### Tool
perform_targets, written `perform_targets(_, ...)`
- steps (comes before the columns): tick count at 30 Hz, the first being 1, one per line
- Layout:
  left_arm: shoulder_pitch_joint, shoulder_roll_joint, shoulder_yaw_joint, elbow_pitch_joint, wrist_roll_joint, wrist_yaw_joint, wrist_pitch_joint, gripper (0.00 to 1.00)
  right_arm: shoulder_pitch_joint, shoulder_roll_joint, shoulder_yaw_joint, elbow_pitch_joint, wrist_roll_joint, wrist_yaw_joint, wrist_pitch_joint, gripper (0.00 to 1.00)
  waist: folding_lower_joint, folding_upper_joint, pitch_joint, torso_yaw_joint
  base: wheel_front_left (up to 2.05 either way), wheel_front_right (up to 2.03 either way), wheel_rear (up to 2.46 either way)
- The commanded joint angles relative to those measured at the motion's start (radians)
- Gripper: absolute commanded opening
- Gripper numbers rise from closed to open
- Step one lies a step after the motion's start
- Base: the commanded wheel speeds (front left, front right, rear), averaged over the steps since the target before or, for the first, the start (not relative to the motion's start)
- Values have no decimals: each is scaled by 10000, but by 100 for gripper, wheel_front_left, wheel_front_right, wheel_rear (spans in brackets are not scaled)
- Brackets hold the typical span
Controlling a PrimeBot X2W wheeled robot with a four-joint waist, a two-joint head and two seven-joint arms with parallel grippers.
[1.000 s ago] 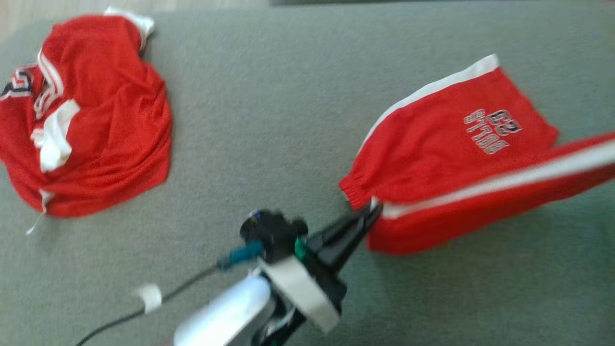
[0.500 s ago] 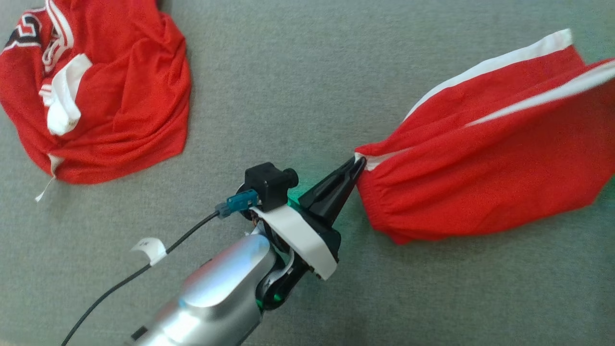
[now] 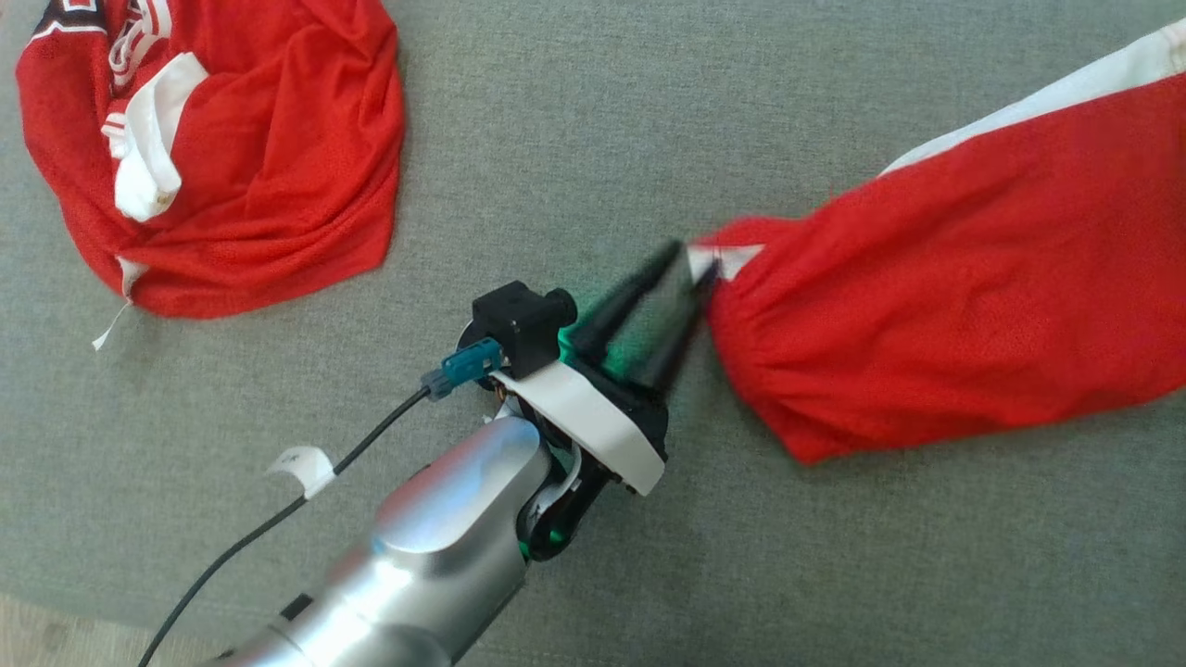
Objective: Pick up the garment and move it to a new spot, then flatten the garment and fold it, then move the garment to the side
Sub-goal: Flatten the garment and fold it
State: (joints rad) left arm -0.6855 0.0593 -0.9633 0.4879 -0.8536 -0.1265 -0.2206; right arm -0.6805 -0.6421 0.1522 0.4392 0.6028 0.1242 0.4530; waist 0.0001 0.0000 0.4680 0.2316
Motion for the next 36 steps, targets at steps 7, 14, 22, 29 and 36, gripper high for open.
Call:
perform_targets(7, 207, 41, 673, -169, 972, 913, -392, 100, 965, -166, -254, -454, 1291, 65, -1098, 100, -1, 0, -316, -204, 0, 0, 0)
perform_targets(14, 1916, 19, 2745, -2713, 3928, 2950, -408, 100, 2013, -435, -293, -529, 1871, 65, -1460, 100, -1, 0, -411, -95, 0, 0, 0)
perform_targets(22, 3410, -64, 3569, -4979, 6624, 4250, -410, 100, 2013, -700, -66, 1008, 1389, 65, -1313, 100, -1, 0, -579, 760, 0, 0, 0)
perform_targets(29, 4122, -81, 3499, -5209, 7091, 4410, -411, 100, 2329, -574, 347, 1742, 1727, 65, -456, 0, -1, 0, -867, 1093, 0, 0, 0)
perform_targets(36, 4620, -87, 3791, -5106, 7196, 4353, -411, 100, 2200, -645, 344, 1972, 1651, 65, -1013, 0, -1, 0, -1460, 451, 0, 0, 0)
